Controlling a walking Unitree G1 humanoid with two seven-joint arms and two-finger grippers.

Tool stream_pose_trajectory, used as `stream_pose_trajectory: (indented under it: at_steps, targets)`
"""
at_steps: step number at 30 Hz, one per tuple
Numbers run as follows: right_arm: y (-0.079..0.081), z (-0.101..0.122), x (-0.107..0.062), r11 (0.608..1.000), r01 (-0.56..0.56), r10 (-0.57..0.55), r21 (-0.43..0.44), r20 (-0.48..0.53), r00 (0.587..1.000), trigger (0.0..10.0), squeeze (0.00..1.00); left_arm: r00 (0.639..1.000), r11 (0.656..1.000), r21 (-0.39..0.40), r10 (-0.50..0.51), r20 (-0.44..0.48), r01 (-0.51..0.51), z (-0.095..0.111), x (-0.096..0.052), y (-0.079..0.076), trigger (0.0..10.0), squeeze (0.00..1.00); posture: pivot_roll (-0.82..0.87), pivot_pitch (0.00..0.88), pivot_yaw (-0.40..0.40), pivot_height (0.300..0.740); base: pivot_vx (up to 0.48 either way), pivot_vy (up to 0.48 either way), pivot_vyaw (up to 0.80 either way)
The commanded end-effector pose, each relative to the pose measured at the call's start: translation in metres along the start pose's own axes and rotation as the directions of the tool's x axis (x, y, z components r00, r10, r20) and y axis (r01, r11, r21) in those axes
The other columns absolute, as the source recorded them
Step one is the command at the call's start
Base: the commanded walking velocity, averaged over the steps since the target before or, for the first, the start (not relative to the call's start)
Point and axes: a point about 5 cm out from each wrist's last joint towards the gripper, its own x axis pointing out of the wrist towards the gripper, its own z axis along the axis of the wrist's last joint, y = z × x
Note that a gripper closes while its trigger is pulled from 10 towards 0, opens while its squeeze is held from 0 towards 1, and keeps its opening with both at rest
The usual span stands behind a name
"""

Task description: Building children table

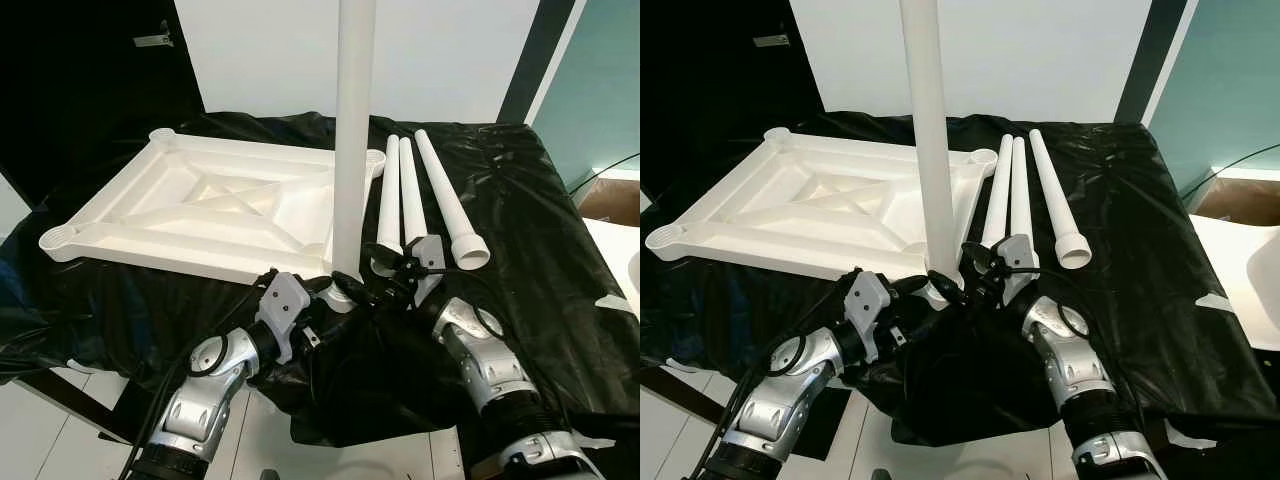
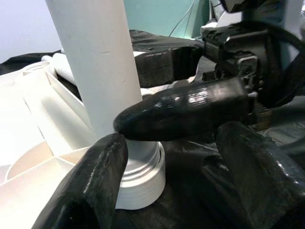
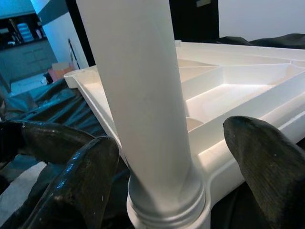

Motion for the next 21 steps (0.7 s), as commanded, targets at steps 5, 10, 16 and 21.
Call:
stream_pose_trajectory:
  at_steps: [5, 10, 16, 21]
  targets:
    - [-0.004, 0.011, -0.005, 0.999, 0.032, -0.033, 0.01, 0.023, 0.999, 10.0, 0.0, 0.999, 1.0, 0.028, 0.013, -0.048, -0.011, -0.009, -0.006, 0.01, 10.0, 0.0, 0.09, 0.0, 0.047, 0.74, 0.0, 0.0, 0.0]
    - [-0.004, 0.022, -0.01, 0.999, 0.034, -0.037, 0.037, 0.061, 0.997, 10.0, 0.0, 0.995, 0.999, 0.049, 0.007, -0.096, -0.002, -0.015, -0.01, 0.018, 10.0, 0.0, 0.07, 0.0, 0.06, 0.74, 0.0, 0.0, 0.0]
    - [-0.011, 0.021, -0.023, 0.994, 0.107, -0.107, 0.004, 0.042, 0.993, 10.0, 0.0, 0.994, 0.998, 0.054, 0.012, -0.106, -0.006, -0.015, -0.011, 0.022, 10.0, 0.0, 0.06, 0.0, 0.063, 0.74, 0.0, 0.0, 0.0]
    - [-0.016, 0.021, -0.026, 0.982, 0.188, -0.187, -0.004, 0.048, 0.981, 10.0, 0.0, 0.993, 0.998, 0.069, 0.022, -0.12, -0.014, -0.017, -0.012, 0.026, 10.0, 0.0, 0.06, 0.0, 0.063, 0.74, 0.0, 0.0, 0.0]
